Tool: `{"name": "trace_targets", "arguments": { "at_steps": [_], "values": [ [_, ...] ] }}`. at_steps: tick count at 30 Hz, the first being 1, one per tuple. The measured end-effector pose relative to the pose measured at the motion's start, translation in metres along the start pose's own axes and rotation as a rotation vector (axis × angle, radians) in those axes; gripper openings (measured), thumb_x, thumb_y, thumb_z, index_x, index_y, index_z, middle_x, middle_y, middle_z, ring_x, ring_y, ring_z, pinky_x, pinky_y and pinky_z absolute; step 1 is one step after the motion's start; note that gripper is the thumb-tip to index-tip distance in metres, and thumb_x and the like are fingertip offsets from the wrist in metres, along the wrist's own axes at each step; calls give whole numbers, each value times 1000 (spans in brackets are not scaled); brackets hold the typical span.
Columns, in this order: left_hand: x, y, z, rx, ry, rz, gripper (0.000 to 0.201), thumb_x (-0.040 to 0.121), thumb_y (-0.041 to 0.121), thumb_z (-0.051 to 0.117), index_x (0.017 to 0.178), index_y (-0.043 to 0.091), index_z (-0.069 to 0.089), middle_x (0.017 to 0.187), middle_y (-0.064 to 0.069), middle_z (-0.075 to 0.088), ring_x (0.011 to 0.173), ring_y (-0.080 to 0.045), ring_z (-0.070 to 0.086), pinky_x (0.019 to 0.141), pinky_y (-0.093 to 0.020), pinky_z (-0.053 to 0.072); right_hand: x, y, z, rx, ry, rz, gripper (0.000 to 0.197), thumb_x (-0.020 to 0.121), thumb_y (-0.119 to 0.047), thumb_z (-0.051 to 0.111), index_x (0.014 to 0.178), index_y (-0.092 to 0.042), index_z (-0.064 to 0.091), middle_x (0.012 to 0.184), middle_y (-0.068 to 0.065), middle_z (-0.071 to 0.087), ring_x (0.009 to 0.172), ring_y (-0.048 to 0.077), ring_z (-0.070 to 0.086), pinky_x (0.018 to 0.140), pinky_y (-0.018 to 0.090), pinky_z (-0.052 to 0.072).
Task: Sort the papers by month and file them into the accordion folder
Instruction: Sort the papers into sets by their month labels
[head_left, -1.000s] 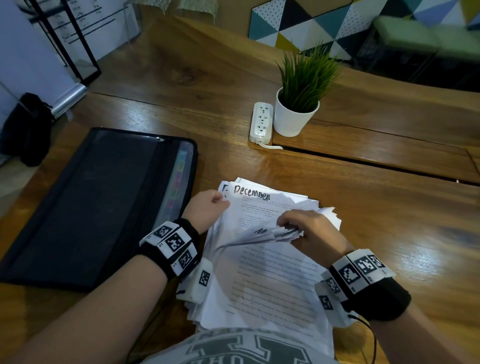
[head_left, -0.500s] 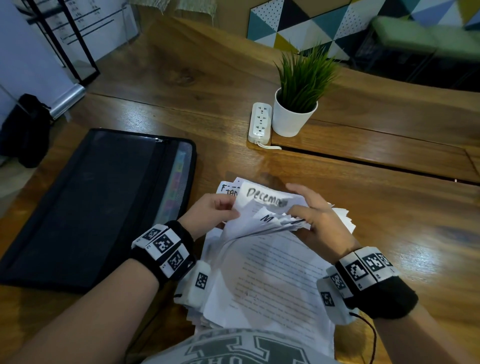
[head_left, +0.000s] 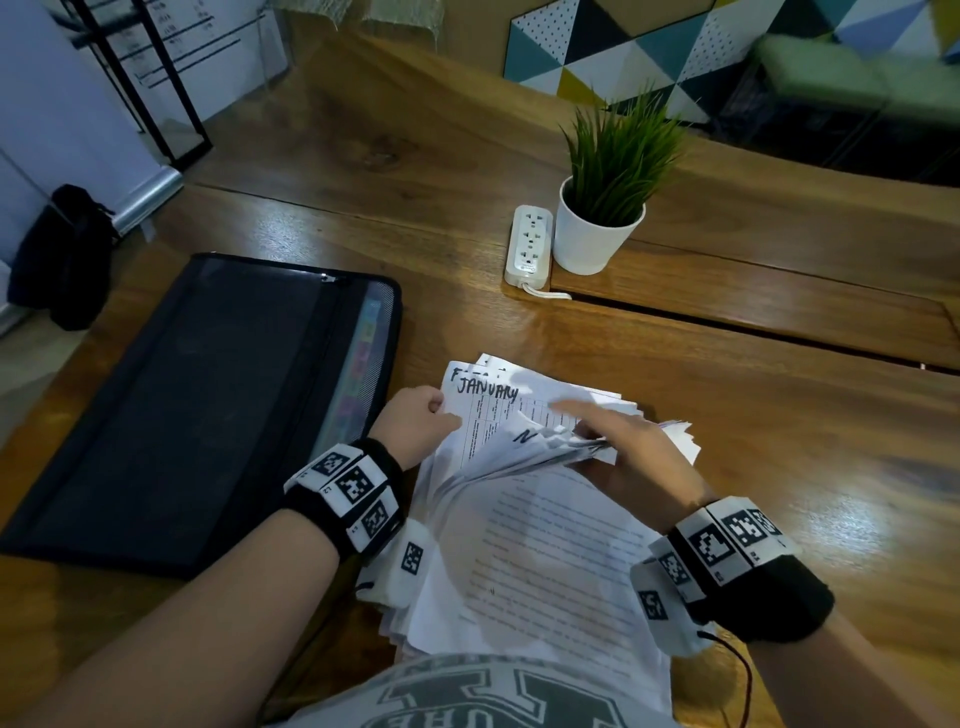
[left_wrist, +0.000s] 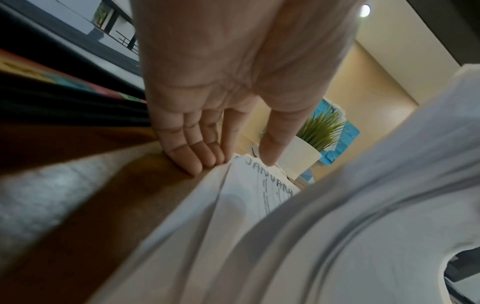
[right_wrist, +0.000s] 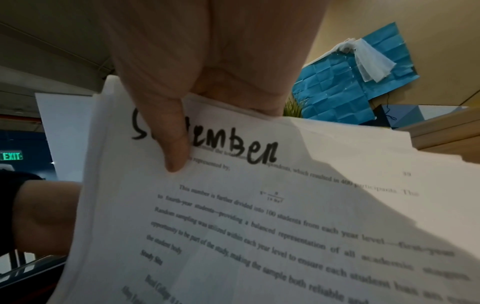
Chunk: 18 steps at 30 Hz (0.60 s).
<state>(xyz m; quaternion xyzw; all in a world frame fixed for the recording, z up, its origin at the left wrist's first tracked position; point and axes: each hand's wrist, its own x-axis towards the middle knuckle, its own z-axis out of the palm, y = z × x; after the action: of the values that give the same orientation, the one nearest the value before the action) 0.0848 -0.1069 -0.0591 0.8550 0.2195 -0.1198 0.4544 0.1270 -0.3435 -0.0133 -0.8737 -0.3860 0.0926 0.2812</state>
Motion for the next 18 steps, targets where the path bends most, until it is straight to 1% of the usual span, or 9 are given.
{"name": "trace_targets", "arguments": {
  "at_steps": [2, 4, 6, 8, 10, 12, 14, 17, 18],
  "values": [
    [0, 3, 1, 30, 15, 18, 27, 87, 13, 61, 114, 10, 61, 99, 2, 55, 90, -10, 51, 63, -14, 36, -1, 3, 1, -87, 20, -134, 23, 71, -8, 65, 93, -13, 69, 76, -2, 66, 68, 15, 60, 63, 23, 41],
    [0, 4, 3, 55, 32, 42, 25, 86, 13, 63, 111, 9, 63, 95, 3, 59, 81, -6, 52, 59, -11, 34, -2, 4, 4, -104, 6, -140, 17, 67, -7, 62, 82, -10, 70, 75, 1, 67, 69, 16, 59, 61, 22, 42],
    [-1, 5, 3, 77, 71, 63, 17, 84, 16, 65, 100, 11, 65, 89, 3, 59, 77, -8, 53, 58, -14, 35, -3, 5, 6, -89, 1, -118, 17, 68, -5, 63, 81, -11, 70, 75, 0, 66, 71, 13, 56, 61, 22, 44],
    [-1, 5, 3, 36, 118, 67, 8, 84, 18, 65, 91, 14, 63, 88, 3, 62, 82, -13, 57, 65, -20, 41, -5, 9, 8, -75, -2, -106, 19, 69, 0, 67, 82, -13, 70, 77, -1, 67, 71, 16, 60, 60, 27, 49],
    [-1, 4, 4, -59, 119, 61, 7, 85, 16, 66, 91, 14, 63, 91, 3, 65, 87, -14, 61, 77, -28, 49, -6, 10, 9, -54, -4, -91, 22, 68, 3, 70, 82, -15, 70, 81, -2, 67, 73, 17, 61, 61, 32, 52],
    [-3, 5, 4, -163, 79, 52, 15, 84, 11, 67, 97, 9, 63, 96, -3, 69, 91, -19, 65, 86, -36, 53, -7, 10, 11, -38, 13, -86, 23, 67, 3, 69, 83, -14, 70, 92, 0, 66, 80, 18, 63, 65, 31, 52],
    [-5, 6, 3, -291, 52, 35, 20, 82, 6, 69, 100, 5, 61, 95, -10, 71, 90, -22, 68, 84, -38, 55, -7, 8, 10, -29, 5, -47, 22, 68, 3, 68, 84, -11, 71, 112, 5, 62, 84, 20, 65, 68, 27, 50],
    [-10, 10, 0, -419, 14, 46, 25, 79, 1, 71, 99, 1, 57, 92, -14, 72, 80, -19, 70, 71, -26, 57, -3, 7, 7, -62, -37, 1, 18, 74, 1, 69, 87, -12, 72, 137, 5, 48, 84, 19, 66, 73, 23, 45],
    [-10, 10, -1, -430, 0, 54, 25, 78, 0, 73, 97, 3, 57, 91, -14, 72, 79, -19, 70, 71, -27, 57, -2, 7, 6, -66, -48, 9, 18, 75, -1, 68, 89, -13, 72, 142, 3, 43, 85, 20, 66, 74, 25, 46]
  ]
}}
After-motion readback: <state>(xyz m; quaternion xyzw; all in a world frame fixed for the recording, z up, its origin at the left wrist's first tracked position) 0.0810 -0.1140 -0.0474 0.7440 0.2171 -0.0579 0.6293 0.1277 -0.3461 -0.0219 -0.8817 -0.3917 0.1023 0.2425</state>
